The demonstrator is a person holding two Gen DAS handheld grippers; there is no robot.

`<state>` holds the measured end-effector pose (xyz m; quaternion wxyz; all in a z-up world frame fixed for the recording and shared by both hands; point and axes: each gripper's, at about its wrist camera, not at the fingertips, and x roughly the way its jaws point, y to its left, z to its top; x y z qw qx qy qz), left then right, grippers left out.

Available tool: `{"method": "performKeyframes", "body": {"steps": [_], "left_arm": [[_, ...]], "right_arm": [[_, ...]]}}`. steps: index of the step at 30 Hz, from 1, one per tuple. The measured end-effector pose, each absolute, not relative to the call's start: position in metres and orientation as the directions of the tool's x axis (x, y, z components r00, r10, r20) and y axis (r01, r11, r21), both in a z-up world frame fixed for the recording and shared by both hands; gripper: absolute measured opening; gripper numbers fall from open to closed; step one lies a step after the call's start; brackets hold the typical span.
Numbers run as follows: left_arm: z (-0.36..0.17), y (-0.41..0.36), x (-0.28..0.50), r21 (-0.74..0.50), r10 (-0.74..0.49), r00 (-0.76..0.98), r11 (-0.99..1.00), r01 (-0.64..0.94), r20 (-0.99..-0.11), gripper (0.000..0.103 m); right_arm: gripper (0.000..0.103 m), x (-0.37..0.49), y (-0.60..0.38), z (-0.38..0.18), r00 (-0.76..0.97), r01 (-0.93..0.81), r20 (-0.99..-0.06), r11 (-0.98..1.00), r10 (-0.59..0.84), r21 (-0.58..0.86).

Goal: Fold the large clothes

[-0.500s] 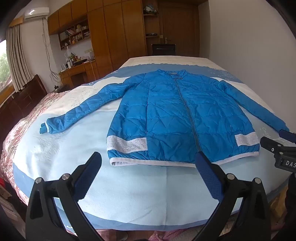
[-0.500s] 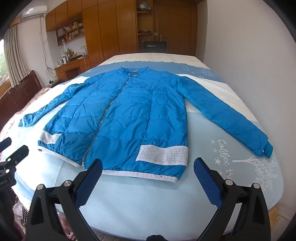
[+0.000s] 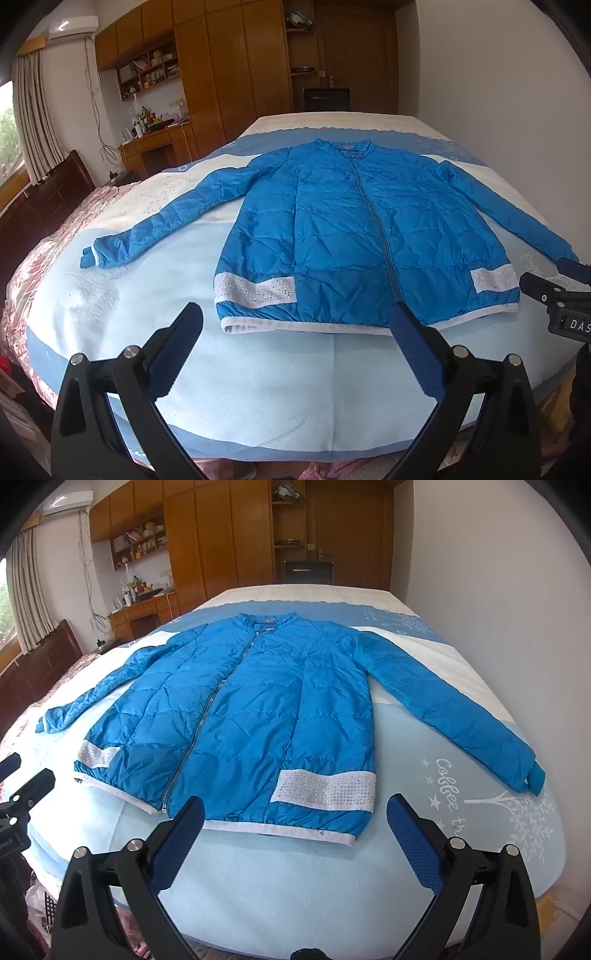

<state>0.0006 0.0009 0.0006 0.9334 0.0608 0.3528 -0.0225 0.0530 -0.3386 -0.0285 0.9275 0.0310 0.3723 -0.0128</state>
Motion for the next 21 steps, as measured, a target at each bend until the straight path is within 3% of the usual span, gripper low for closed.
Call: {"method": "performKeyframes", "body": {"steps": [21], "left_arm": [[-0.0009,0.0003,0.0006,0.099,0.002,0.75,0.992,0.085,-0.662,0.1]], "right_arm": [[0.099,0.0536,-0.3368,-0.0286,0.721,0.047,-0.693,0.998,-0.002,0.046]]}}
